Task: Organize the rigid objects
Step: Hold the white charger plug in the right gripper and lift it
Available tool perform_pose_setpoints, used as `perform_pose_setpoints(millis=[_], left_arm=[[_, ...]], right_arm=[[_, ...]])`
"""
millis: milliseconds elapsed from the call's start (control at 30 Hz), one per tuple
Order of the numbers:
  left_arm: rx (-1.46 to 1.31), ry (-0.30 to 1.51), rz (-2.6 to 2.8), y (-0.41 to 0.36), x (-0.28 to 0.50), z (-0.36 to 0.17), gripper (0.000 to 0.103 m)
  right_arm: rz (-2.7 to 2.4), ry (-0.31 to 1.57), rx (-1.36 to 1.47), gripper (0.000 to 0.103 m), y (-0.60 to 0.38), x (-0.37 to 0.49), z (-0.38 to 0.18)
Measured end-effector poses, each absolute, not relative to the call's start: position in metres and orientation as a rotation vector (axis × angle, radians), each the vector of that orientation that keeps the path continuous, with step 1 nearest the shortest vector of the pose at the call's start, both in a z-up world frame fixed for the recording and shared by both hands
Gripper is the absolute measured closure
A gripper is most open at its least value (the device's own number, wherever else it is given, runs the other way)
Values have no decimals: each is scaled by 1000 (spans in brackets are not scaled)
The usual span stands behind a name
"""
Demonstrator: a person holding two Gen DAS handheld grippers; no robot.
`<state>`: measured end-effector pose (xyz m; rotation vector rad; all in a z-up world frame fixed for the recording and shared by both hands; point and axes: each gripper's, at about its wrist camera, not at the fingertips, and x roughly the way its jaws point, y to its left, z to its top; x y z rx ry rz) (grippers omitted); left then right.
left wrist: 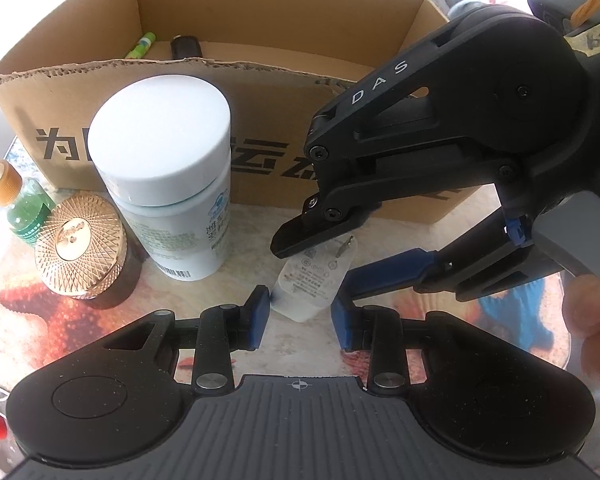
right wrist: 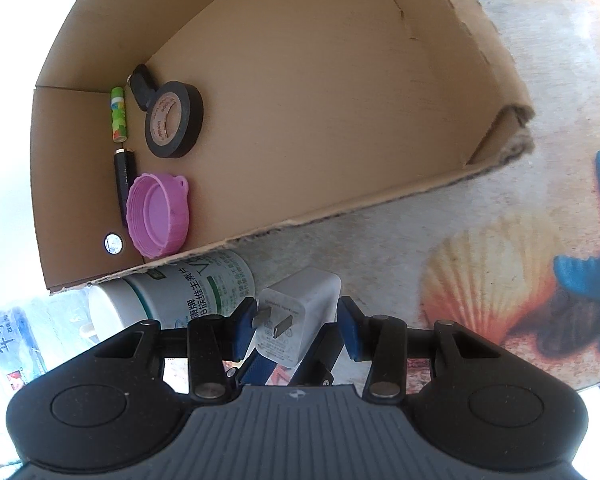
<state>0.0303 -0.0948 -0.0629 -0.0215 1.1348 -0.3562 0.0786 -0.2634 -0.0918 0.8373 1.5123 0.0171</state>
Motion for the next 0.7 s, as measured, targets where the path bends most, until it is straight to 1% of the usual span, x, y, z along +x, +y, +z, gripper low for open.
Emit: perform_pose_setpoints(millis=[133, 300, 567, 700], left_arm=[[-22, 1136, -355, -94, 34, -64, 70], [-14, 1135, -354, -99, 32, -67, 70], [-21, 1150, -382, -105, 29, -70, 70], [-15, 1146, -383, -107, 26, -66, 70]], right_arm=[[19, 1513, 827, 56, -264, 79, -91], [21, 1520, 808, 50, -254, 84, -95], [3, 1534, 812, 50, -257, 79, -96], [-4, 1535, 813, 48, -259, 77, -97]])
